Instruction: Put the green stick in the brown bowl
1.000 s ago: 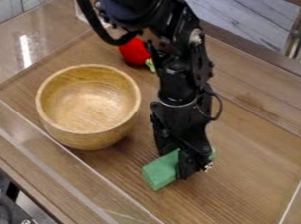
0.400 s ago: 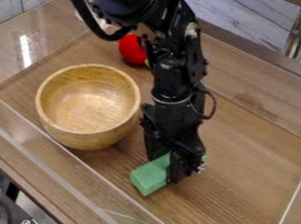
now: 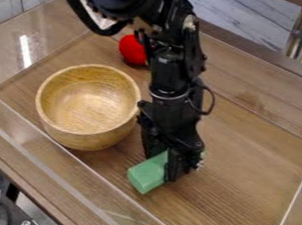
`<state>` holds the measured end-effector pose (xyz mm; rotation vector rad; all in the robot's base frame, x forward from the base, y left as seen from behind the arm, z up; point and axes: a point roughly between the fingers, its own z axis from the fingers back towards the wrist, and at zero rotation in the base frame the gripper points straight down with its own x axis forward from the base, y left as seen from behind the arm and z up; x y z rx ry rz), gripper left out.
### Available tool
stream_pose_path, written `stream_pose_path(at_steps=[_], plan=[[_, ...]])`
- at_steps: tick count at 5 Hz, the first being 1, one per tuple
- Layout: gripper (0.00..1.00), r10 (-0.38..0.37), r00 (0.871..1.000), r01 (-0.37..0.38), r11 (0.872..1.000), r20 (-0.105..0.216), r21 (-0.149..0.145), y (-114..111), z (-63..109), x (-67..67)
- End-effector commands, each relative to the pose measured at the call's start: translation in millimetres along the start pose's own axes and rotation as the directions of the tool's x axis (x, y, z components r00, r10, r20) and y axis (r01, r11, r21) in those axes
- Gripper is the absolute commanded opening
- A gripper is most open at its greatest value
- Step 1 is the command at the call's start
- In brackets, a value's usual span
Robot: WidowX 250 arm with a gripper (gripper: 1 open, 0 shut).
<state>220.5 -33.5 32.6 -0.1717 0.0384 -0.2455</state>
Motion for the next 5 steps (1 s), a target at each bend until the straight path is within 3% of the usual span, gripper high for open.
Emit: stream_pose_path(at_steps=[1, 5], plan=[[0.0, 0.007, 0.998, -0.008, 1.0, 0.064, 0.014, 3.0, 17.8, 8.3], [0.0, 0.03, 0.997, -0.031, 0.999, 0.068, 0.016, 5.9, 25.7, 6.2]])
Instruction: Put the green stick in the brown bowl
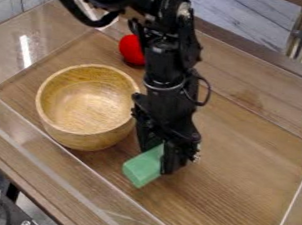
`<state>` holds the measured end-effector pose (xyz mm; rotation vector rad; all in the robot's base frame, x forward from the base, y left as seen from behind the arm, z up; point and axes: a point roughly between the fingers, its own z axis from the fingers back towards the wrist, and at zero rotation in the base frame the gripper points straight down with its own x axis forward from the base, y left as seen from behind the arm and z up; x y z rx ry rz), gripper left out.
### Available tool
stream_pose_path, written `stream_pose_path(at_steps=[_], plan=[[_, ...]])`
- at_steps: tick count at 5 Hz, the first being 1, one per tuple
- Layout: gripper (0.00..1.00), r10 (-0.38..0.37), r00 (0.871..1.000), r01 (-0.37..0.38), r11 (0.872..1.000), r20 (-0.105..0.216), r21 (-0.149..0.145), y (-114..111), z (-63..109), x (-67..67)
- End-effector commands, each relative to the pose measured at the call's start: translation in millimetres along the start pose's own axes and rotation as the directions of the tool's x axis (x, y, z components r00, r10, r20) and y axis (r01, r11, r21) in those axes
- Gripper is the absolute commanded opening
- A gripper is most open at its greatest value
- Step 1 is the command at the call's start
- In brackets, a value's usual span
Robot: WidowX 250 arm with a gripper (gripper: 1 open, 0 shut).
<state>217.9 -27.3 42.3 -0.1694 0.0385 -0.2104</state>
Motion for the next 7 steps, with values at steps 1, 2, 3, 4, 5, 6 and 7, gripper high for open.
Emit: stream_pose_path(at_steps=[1, 2, 3, 4, 5, 6, 7], plan=[[0.0, -0.001, 0.998, 0.0, 1.0, 0.066, 0.015, 2.9, 16.2, 10.2], [0.0, 0.004, 0.998, -0.005, 1.0, 0.067, 0.015, 3.8, 17.6, 9.7], [0.0, 0.009, 0.998, -0.01, 1.0, 0.068, 0.016, 4.8, 19.1, 9.3], [0.0, 0.016, 0.997, -0.017, 1.0, 0.069, 0.017, 5.8, 21.0, 9.0], [0.0, 0.023, 0.997, -0.024, 1.0, 0.072, 0.018, 6.9, 23.5, 8.7], [0.0, 0.032, 0.997, -0.033, 0.999, 0.077, 0.02, 8.0, 26.9, 8.6], [0.0, 0.042, 0.996, -0.044, 0.999, 0.082, 0.022, 9.4, 30.2, 8.8]])
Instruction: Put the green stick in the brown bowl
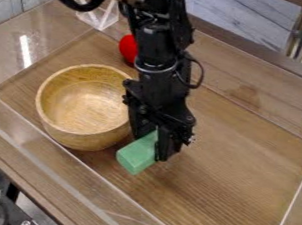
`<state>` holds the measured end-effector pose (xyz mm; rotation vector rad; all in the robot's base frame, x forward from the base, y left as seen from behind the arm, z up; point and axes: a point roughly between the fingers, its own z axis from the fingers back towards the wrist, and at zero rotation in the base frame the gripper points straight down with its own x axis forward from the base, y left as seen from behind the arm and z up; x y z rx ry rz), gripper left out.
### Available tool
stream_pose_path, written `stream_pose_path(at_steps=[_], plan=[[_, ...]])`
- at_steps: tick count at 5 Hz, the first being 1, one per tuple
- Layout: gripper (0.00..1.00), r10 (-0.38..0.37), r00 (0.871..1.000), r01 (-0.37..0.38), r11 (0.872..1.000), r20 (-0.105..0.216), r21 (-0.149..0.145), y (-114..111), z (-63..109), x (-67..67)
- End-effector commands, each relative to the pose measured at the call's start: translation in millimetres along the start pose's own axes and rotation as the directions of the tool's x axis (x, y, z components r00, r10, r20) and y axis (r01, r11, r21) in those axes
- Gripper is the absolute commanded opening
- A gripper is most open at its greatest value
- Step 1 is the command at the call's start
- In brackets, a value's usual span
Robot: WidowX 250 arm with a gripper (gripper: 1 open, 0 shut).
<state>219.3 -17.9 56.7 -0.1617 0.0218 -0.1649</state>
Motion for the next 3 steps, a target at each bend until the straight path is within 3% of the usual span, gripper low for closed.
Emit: stream_pose_path(at_steps=[1, 3], plan=[[0.0, 0.014, 0.998, -0.016, 1.0, 0.066, 0.02, 5.3, 19.9, 8.4], [0.0, 0.046, 0.996, -0.048, 0.998, 0.074, 0.03, 12.3, 31.7, 5.3]])
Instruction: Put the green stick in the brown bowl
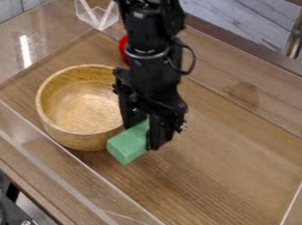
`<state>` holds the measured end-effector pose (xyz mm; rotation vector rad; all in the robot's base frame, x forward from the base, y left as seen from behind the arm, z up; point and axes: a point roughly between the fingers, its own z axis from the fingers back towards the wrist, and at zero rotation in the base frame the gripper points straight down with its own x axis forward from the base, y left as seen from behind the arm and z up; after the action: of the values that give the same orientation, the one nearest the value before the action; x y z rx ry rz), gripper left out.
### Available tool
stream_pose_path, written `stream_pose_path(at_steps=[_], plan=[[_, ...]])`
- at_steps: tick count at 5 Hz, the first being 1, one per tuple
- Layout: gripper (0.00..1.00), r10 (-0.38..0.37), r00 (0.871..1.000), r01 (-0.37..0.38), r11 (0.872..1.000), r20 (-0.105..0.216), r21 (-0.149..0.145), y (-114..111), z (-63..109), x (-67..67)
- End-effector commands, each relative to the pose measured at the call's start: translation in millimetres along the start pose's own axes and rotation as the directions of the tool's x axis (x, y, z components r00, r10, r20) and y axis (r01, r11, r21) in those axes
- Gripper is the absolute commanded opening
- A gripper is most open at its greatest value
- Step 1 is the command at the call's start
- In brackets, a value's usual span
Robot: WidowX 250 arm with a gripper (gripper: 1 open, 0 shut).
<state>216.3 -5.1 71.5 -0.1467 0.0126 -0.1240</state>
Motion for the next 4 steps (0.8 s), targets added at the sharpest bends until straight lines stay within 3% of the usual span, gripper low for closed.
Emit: stream_pose_path(at_steps=[1, 4], plan=[[0.0, 0.025, 0.997, -0.026, 0.999, 0.067, 0.02, 6.9, 22.9, 8.9], [0.0, 0.115, 0.988, -0.121, 0.991, 0.105, 0.048, 47.8, 40.4, 2.8]])
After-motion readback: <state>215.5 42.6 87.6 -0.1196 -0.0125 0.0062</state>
